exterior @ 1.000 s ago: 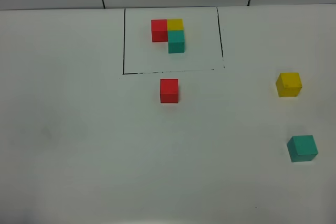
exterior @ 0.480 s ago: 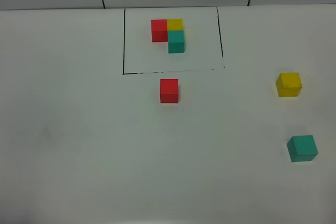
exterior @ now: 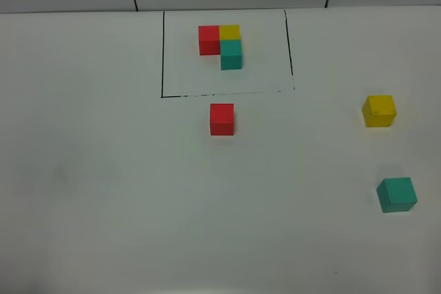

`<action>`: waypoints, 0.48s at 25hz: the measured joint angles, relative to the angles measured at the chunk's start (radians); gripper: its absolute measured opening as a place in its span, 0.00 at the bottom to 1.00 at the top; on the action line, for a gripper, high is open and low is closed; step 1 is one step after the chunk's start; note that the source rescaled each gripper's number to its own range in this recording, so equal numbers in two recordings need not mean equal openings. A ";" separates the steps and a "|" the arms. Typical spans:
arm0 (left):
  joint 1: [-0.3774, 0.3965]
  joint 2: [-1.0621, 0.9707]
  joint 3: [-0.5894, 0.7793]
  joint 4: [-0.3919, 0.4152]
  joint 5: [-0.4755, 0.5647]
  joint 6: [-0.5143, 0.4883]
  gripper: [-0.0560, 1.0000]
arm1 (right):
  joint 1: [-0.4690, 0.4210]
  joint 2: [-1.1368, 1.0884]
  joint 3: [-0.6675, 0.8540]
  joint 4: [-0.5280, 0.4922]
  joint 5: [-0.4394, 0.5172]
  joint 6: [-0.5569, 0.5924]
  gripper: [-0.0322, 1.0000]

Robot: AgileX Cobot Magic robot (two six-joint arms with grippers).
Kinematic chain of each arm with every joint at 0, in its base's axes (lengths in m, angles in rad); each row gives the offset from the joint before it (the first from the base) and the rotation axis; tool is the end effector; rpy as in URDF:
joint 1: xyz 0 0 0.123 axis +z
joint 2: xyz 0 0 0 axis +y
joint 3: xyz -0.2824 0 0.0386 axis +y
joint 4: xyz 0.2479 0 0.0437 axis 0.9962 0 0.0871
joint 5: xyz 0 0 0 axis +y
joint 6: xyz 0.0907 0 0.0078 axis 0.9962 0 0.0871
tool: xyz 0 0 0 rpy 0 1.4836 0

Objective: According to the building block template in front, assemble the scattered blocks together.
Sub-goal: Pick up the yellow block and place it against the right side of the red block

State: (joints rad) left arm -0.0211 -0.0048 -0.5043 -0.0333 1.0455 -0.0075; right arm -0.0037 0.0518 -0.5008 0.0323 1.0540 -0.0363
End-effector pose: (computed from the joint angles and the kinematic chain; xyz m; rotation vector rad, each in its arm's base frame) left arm -0.0055 -0.0025 0.2796 0.0151 2.0200 -0.0578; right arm 0.0034 0.0025 0.2780 -0.0344 2.0879 0.0147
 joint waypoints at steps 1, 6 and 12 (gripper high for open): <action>0.000 0.000 0.000 0.000 0.000 0.000 0.94 | 0.000 0.000 -0.004 -0.001 -0.009 0.000 0.74; 0.000 0.000 0.000 0.000 0.000 0.000 0.94 | 0.000 0.088 -0.057 0.018 -0.095 0.000 0.74; 0.000 0.000 0.000 0.000 0.000 -0.001 0.94 | 0.000 0.343 -0.089 -0.012 -0.155 0.000 0.74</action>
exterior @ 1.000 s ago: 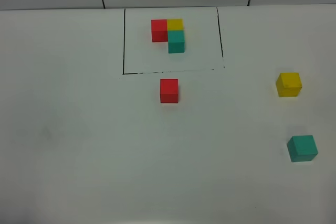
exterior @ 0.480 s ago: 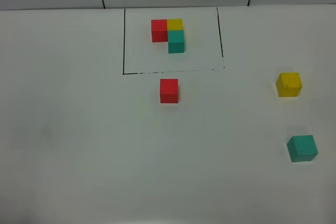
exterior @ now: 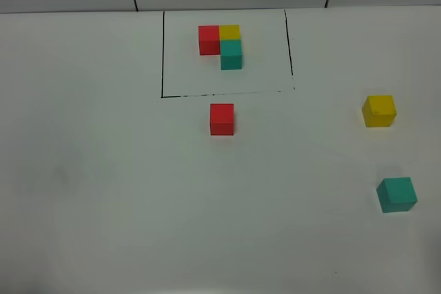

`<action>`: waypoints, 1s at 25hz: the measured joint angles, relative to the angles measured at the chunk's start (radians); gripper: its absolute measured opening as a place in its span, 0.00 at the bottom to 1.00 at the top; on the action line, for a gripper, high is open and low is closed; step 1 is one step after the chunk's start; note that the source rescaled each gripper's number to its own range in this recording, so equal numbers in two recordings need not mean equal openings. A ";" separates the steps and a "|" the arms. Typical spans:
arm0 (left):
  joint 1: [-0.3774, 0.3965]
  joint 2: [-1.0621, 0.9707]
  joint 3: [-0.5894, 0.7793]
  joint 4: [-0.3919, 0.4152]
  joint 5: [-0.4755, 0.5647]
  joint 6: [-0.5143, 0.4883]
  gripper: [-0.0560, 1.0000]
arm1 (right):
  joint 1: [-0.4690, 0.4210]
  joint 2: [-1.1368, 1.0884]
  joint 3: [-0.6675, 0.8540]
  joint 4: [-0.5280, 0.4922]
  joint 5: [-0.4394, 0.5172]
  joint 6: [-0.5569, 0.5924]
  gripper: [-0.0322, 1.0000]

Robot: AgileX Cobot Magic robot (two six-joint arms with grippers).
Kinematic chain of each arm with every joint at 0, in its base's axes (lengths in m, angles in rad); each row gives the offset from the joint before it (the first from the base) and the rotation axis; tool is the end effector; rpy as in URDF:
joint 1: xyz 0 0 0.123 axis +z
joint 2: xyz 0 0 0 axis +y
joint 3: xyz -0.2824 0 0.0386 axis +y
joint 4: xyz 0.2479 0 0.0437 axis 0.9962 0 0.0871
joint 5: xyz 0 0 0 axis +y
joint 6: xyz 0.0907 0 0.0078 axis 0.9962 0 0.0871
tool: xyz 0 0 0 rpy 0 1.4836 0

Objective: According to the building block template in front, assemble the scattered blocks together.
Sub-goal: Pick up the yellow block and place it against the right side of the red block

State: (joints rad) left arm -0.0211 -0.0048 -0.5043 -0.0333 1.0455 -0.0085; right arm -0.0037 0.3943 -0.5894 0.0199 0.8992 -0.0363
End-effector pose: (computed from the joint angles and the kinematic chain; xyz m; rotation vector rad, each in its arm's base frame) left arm -0.0055 -0.0025 0.2796 0.0141 2.0200 -0.0585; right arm 0.0630 0.0012 0.3053 -0.0309 2.1873 0.0014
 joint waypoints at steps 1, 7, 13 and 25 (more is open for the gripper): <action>0.000 0.000 0.000 0.000 0.000 0.000 0.94 | 0.000 0.039 0.000 -0.008 -0.012 0.000 0.74; 0.000 0.000 0.000 0.000 0.000 0.000 0.94 | 0.000 0.320 0.000 -0.020 -0.086 -0.002 0.74; 0.000 0.000 0.000 0.000 0.000 0.000 0.94 | 0.000 0.556 -0.003 -0.011 -0.150 -0.002 0.74; 0.000 0.000 0.000 0.000 0.000 0.000 0.94 | 0.000 0.816 -0.198 -0.009 -0.095 -0.010 0.74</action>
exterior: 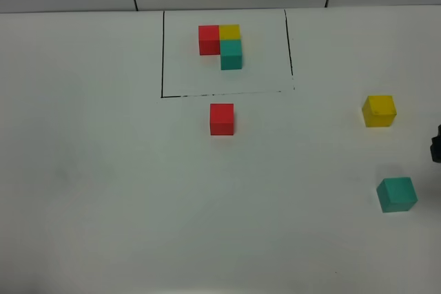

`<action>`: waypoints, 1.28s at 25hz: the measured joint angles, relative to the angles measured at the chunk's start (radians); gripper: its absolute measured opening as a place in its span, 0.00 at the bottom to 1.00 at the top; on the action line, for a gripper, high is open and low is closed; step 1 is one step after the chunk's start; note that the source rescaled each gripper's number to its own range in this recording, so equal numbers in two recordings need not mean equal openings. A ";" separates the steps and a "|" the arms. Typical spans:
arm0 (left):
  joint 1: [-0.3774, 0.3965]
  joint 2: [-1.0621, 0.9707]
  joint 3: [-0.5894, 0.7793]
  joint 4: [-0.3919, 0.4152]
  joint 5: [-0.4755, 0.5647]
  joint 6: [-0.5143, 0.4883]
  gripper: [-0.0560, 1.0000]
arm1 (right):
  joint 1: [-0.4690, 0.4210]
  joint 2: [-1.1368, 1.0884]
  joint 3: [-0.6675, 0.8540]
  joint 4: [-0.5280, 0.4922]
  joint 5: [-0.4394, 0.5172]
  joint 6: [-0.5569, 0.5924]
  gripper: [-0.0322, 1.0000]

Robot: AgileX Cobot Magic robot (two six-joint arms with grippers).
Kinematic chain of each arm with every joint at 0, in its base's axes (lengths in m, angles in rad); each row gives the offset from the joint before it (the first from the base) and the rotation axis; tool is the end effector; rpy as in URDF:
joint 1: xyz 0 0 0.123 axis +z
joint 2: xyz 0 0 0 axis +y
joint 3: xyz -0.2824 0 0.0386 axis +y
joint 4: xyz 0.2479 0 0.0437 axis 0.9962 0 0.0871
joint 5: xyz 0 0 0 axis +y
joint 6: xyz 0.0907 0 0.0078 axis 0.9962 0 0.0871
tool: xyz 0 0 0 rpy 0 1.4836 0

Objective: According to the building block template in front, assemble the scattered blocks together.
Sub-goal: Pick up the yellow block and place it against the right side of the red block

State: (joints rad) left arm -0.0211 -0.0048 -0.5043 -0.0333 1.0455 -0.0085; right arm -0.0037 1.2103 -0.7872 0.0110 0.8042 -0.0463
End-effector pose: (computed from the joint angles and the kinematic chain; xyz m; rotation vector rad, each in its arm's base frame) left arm -0.0055 -0.0025 0.2796 0.0141 2.0200 -0.0585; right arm 0.2184 -0.0001 0.2562 -0.0497 2.7103 -0.0018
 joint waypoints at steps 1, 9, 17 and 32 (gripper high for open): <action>0.000 0.000 0.000 0.000 0.000 0.000 0.94 | 0.000 0.019 -0.022 0.000 0.017 -0.001 0.74; 0.000 0.000 0.000 0.000 0.000 0.000 0.94 | 0.000 0.177 -0.118 0.001 0.044 -0.025 0.74; 0.000 0.000 0.000 0.000 0.000 0.000 0.94 | 0.082 0.376 -0.247 -0.011 0.020 -0.025 0.74; 0.000 0.000 0.000 0.000 0.000 0.000 0.94 | 0.097 0.695 -0.515 0.005 -0.023 0.000 0.78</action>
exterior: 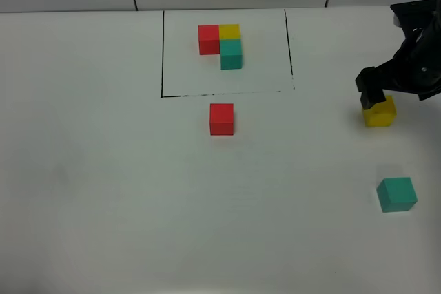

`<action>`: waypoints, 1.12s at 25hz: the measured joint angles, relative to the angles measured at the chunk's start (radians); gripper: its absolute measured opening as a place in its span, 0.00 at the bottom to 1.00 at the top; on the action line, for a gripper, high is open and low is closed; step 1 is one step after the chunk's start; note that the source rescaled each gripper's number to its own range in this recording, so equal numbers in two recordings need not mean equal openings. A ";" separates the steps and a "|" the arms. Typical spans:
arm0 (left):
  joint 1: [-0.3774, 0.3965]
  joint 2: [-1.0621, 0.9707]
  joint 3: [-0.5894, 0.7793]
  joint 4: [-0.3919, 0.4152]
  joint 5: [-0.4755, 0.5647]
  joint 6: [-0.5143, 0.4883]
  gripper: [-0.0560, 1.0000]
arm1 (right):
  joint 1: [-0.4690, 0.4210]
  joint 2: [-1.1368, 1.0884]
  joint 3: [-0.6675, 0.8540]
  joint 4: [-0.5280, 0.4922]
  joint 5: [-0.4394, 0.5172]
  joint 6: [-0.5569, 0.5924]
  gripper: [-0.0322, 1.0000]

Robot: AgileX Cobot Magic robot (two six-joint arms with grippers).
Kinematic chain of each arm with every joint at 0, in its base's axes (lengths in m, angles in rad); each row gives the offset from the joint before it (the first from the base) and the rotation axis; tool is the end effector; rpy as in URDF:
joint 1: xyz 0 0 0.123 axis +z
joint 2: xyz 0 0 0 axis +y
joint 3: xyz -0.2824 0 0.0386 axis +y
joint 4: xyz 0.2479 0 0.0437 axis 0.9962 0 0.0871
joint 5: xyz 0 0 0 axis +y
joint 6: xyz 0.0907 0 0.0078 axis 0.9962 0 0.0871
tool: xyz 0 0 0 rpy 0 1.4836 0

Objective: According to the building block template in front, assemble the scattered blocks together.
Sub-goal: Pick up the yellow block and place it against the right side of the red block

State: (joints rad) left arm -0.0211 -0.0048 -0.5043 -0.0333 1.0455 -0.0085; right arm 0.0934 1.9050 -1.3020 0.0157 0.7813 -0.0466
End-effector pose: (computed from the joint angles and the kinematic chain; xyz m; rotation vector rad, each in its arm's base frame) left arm -0.0055 -0.0025 0.2796 0.0141 2.0200 -0.0585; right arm 0.3808 0.0367 0.1848 -0.1868 2.8621 0.0273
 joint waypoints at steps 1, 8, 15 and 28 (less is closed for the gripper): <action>0.000 0.000 0.000 0.000 0.000 0.000 0.94 | 0.000 0.017 -0.005 0.004 -0.010 0.001 0.78; 0.000 0.000 0.000 0.000 0.000 0.000 0.94 | 0.000 0.106 -0.005 0.006 -0.080 0.002 0.78; 0.000 0.000 0.000 0.000 0.000 0.000 0.94 | 0.000 0.136 -0.006 -0.016 -0.118 0.014 0.78; 0.000 0.000 0.000 0.000 0.000 0.000 0.94 | 0.000 0.151 -0.006 -0.022 -0.137 0.030 0.39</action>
State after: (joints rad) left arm -0.0211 -0.0048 -0.5043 -0.0333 1.0455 -0.0085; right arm 0.0934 2.0564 -1.3082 -0.0062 0.6438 -0.0164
